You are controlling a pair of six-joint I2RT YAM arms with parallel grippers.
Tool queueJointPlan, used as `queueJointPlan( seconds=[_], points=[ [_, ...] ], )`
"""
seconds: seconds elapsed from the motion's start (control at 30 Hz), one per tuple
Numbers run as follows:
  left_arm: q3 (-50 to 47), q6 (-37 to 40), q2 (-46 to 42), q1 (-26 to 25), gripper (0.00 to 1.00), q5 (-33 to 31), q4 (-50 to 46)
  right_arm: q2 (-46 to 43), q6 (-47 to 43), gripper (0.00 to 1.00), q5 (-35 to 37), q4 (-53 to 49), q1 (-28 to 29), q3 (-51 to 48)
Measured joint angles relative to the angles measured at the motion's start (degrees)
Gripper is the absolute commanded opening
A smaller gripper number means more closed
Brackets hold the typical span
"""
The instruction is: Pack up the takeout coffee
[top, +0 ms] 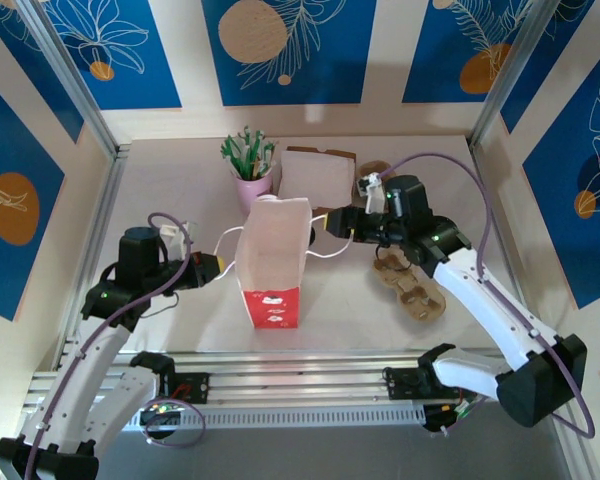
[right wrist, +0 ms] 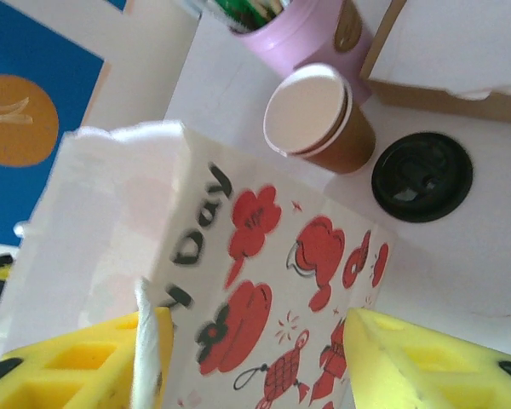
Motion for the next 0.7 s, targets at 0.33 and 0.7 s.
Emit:
queueJointPlan(
  seconds=[0.33, 0.7],
  points=[
    [0.8, -2.1, 0.0, 0.0, 0.00, 0.6, 0.0, -1.2, -0.3, 0.66, -0.6, -5.0, -1.5, 2.6],
    [2.2, -4.3, 0.0, 0.0, 0.00, 2.1, 0.2, 0.4, -0.5, 0.82, -12.0, -3.0, -0.9, 2.6]
  ],
)
